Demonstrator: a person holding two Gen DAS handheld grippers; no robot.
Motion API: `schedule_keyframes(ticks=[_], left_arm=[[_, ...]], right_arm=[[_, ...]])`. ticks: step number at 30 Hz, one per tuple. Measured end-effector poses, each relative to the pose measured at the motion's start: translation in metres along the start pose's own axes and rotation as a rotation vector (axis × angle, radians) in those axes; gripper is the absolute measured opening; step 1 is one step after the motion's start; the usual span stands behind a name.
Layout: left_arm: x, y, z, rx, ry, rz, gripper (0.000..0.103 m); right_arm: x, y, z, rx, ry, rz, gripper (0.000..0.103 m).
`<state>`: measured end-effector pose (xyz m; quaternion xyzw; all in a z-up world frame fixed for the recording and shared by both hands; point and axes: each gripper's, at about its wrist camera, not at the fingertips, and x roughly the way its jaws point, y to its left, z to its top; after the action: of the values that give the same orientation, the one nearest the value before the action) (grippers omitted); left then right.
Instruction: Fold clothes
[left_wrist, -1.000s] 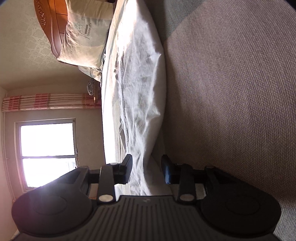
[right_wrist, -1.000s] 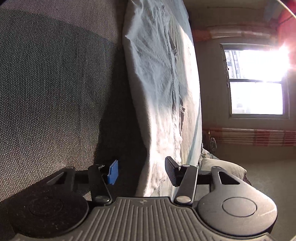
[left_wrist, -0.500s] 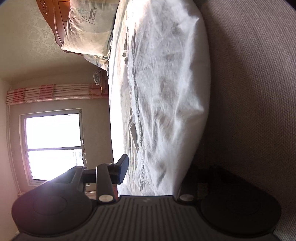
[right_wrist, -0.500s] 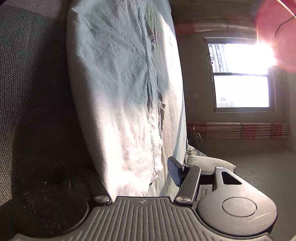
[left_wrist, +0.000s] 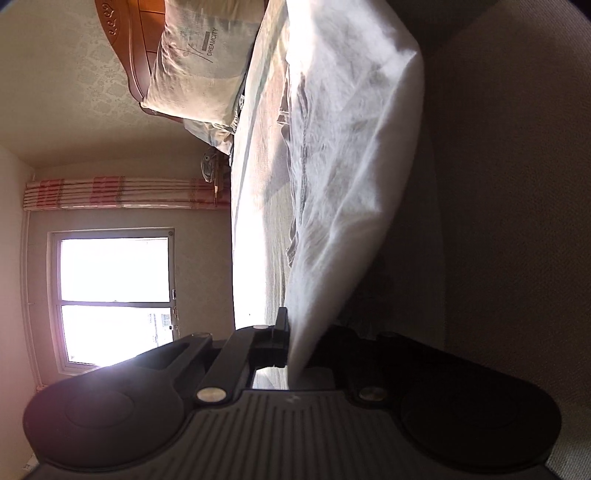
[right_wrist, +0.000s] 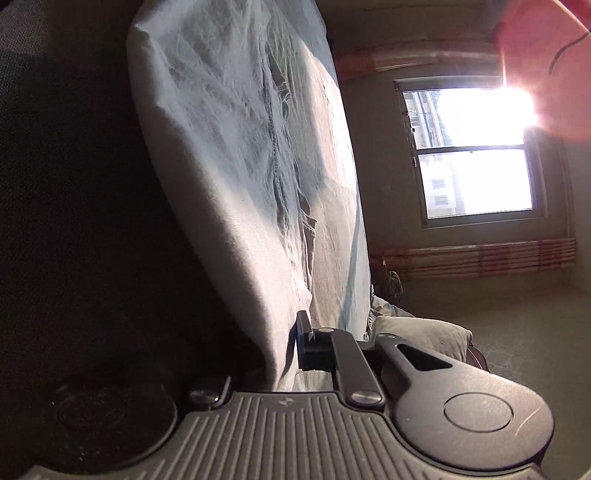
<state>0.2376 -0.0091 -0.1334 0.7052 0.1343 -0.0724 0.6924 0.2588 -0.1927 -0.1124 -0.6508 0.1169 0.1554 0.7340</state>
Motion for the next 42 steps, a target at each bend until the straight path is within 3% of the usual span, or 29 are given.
schedule_keyframes(ticks=[4, 12, 21, 25, 30, 32, 37, 42], left_arm=[[-0.028, 0.0, -0.005, 0.061, -0.029, -0.029, 0.005], [-0.109, -0.019, -0.013, 0.131, -0.096, -0.136, 0.005], [-0.177, -0.035, -0.012, 0.097, -0.101, -0.167, 0.005], [-0.185, -0.049, -0.01, 0.103, -0.104, -0.208, 0.005], [-0.198, -0.055, -0.015, 0.078, -0.089, -0.278, 0.009], [-0.205, -0.05, -0.02, 0.062, -0.085, -0.307, 0.009], [-0.226, -0.005, -0.039, -0.071, -0.094, -0.47, 0.01], [-0.223, 0.051, -0.05, -0.241, -0.089, -0.484, 0.01]], right_arm=[[-0.031, -0.009, 0.0, 0.0, -0.012, 0.054, 0.012], [-0.12, 0.01, -0.015, -0.095, -0.015, 0.256, 0.012], [-0.204, 0.037, -0.021, -0.124, 0.011, 0.31, 0.013], [-0.222, 0.064, -0.018, -0.126, 0.045, 0.329, 0.013], [-0.202, 0.092, -0.033, -0.111, 0.085, 0.347, 0.021], [-0.211, 0.084, -0.04, -0.088, 0.086, 0.363, 0.023], [-0.205, 0.033, -0.057, 0.003, 0.089, 0.398, 0.024], [-0.198, -0.018, -0.075, 0.094, 0.091, 0.432, 0.033]])
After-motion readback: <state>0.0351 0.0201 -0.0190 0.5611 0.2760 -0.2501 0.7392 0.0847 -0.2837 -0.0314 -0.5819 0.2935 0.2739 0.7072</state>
